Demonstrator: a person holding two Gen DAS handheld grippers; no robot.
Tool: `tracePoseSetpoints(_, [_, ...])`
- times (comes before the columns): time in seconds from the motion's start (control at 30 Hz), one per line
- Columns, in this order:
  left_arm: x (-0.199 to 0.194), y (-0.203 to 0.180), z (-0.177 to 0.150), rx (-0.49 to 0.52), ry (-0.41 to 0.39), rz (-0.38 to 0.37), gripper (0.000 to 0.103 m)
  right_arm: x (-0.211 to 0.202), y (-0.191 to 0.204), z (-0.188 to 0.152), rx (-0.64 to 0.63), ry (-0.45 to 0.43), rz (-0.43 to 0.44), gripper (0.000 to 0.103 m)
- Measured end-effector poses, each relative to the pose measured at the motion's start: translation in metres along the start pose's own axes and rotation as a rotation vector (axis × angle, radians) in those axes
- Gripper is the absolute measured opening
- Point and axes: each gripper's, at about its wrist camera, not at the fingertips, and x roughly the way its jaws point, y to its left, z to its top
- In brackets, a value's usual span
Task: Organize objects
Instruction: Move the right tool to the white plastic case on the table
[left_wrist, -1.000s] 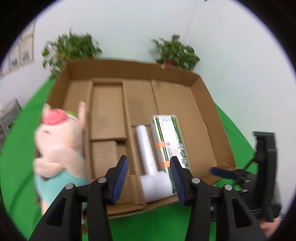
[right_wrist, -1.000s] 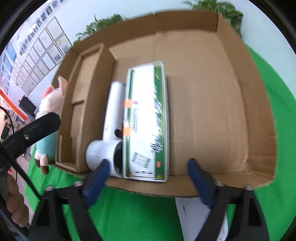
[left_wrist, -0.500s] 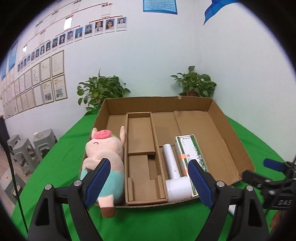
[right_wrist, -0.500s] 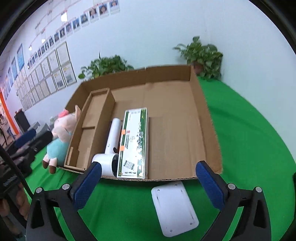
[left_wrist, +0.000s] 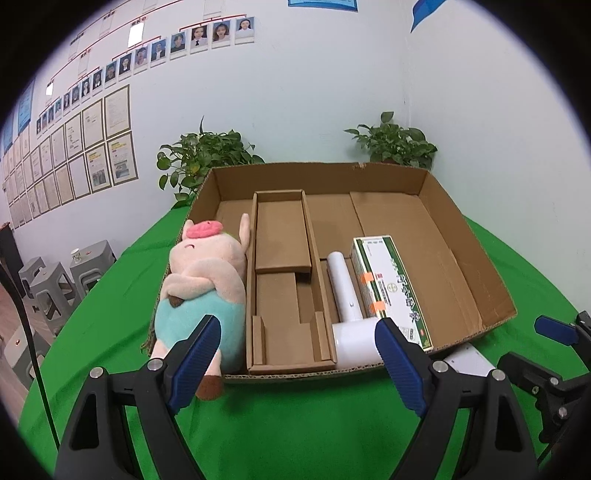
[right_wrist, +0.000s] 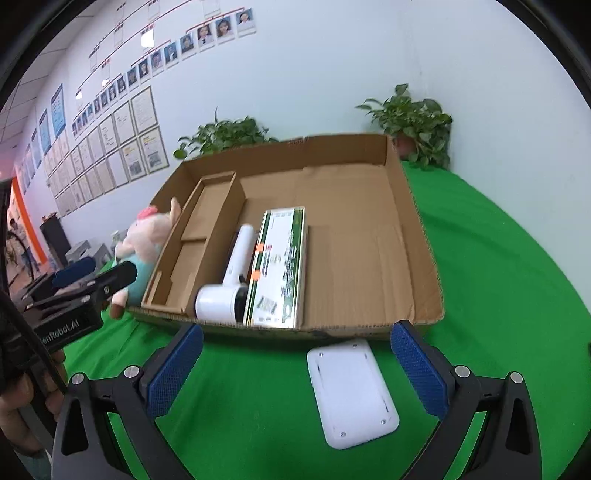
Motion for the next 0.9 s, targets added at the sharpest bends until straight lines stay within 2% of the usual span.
tracePoseSetpoints(0.2, [0.008,-0.005,-0.008,0.014,0.015,0.017,0.086,0.014,-0.022,-0.034,0.023,0.113,0.015,0.102])
tracePoseSetpoints(0.47, [0.019,-0.015,-0.020,0.012,0.056,-0.004,0.086,0.041,-0.043,-0.066,0.032,0.233,-0.059,0.102])
tracePoseSetpoints(0.57, [0.024,-0.019,-0.026,0.010,0.084,-0.014,0.086,0.051,-0.045,-0.069,0.023,0.257,-0.095,0.092])
tracePoseSetpoints(0.63, [0.026,-0.021,-0.030,0.012,0.107,-0.025,0.086,0.060,-0.044,-0.070,0.015,0.279,-0.098,0.075])
tracePoseSetpoints(0.67, [0.027,-0.022,-0.031,0.013,0.113,-0.029,0.086,0.063,-0.043,-0.071,0.013,0.291,-0.085,0.070])
tracePoseSetpoints(0.77, [0.030,-0.024,-0.036,0.016,0.136,-0.042,0.086,0.063,-0.035,-0.074,-0.017,0.293,-0.108,0.068])
tracePoseSetpoints(0.9, [0.035,-0.023,-0.043,-0.011,0.192,-0.100,0.086,0.054,-0.021,-0.080,0.004,0.316,-0.085,0.064])
